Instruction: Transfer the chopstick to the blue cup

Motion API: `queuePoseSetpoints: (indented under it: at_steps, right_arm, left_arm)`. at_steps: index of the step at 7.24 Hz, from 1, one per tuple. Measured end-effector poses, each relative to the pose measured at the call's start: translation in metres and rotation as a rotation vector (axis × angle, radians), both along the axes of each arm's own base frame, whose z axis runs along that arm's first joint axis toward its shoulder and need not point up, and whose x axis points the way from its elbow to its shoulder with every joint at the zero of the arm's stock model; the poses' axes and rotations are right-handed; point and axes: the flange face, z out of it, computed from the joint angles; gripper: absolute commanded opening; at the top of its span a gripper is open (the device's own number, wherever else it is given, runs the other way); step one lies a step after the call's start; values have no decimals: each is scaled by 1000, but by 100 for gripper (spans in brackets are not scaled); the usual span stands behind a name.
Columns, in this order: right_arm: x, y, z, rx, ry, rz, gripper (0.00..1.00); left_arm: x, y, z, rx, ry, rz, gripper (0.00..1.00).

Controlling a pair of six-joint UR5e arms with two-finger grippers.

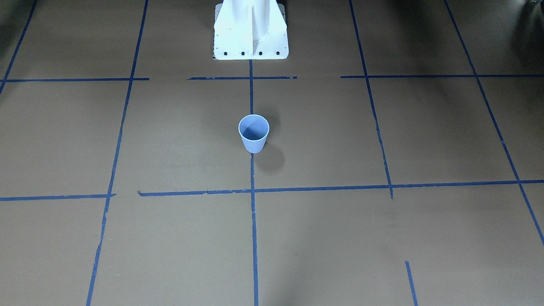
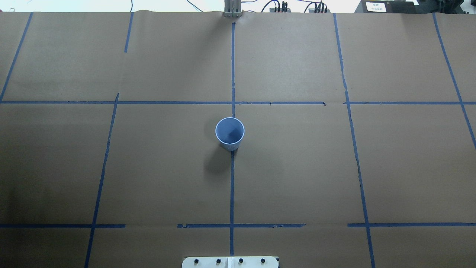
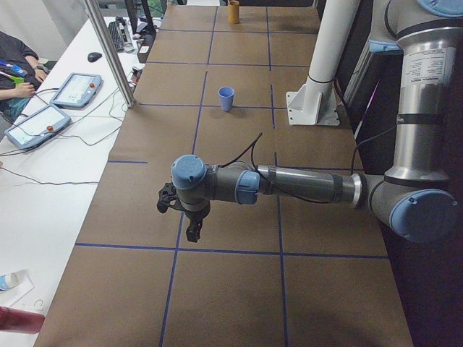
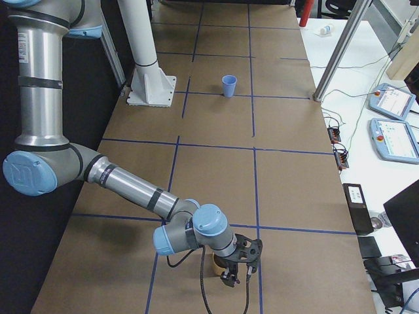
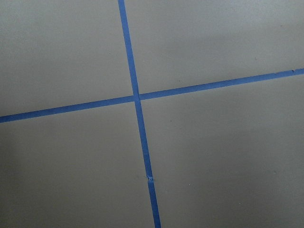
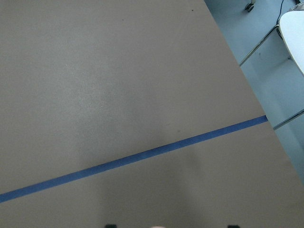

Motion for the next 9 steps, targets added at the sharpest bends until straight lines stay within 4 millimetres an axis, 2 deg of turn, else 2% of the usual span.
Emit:
queuePoseSetpoints:
  at_steps: [3,4,5,6,8,9]
  right_arm:
    - [-1,3,-5,18,-9,1,35]
    - [-1,7,-9,25,-15,-1,25]
    - [-2,9,-13,32,-22,-5,11]
    - [-3,12,-16,38,-25,-6,2]
    - [2,15,-25,55,-28,3,0]
    - [11,14,-32,71,-27,18,0]
  left_arm:
    - [0,0,-1,2,0,0,100]
    - [0,0,-1,2,0,0,100]
    - [0,0,-2,4,0,0,100]
    - [0,0,-2,5,0,0,100]
    - [0,0,-4,7,0,0,100]
    - [0,0,-4,8,0,0,100]
